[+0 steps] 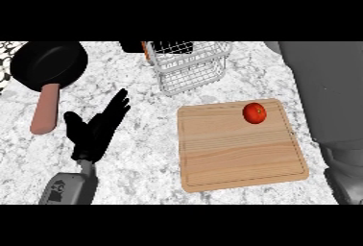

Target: Pick the croissant from the cutting board and place it in the tiered basket

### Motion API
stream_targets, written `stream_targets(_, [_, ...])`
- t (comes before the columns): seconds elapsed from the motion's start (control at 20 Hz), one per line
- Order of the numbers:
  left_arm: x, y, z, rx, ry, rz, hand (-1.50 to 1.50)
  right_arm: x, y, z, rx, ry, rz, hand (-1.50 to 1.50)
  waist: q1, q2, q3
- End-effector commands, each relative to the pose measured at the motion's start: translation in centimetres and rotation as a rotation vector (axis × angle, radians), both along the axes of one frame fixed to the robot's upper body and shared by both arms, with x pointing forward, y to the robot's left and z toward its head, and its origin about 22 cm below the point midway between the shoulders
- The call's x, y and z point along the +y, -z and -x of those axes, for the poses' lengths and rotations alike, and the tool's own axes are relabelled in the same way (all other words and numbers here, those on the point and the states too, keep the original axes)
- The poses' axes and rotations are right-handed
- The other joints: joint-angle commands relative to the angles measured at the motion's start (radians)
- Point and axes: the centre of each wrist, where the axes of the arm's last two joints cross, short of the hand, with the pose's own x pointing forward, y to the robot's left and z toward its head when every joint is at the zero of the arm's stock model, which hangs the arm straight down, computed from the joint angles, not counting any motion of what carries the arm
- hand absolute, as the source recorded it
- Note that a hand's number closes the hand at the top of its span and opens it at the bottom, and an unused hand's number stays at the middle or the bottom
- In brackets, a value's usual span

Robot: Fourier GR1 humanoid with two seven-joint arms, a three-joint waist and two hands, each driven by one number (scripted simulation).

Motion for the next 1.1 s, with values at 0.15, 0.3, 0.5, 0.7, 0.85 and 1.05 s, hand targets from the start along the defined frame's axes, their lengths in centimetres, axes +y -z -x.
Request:
stream_targets(0.15, [0.5, -0.1, 0.6, 0.014, 0.019, -0.008, 0.0, 3.8, 2.9, -3.6, 0.013, -0.031, -0.036, 1.5, 0.013, 0.001, 0.0])
stream_targets(0.3, [-0.4, -2.1, -0.7, -0.008, 0.022, -0.006, 0.0, 5.2, 5.1, -4.7, 0.011, -0.042, -0.063, 1.5, 0.017, 0.005, 0.0])
stream_targets(0.5, [0.1, 0.6, -0.5, 0.001, 0.013, 0.004, 0.0, 6.7, 8.2, -5.5, 0.057, -0.056, -0.095, 1.5, 0.013, 0.009, 0.0])
stream_targets(0.7, [0.0, -1.3, -1.5, -0.019, 0.023, -0.002, 0.0, 6.8, 8.0, -5.7, 0.091, -0.109, -0.395, -1.5, 0.04, 0.018, 0.0])
stream_targets(0.85, [-0.4, -1.9, -2.0, -0.032, 0.039, -0.009, 0.0, 7.0, 8.5, -6.1, 0.09, -0.195, -0.424, -1.5, 0.037, 0.019, 0.0])
stream_targets(1.05, [-1.5, -1.2, -1.1, -0.008, 0.056, -0.006, 0.0, 7.7, 10.2, -6.3, 0.024, -0.232, -0.434, -1.5, 0.053, 0.016, 0.0])
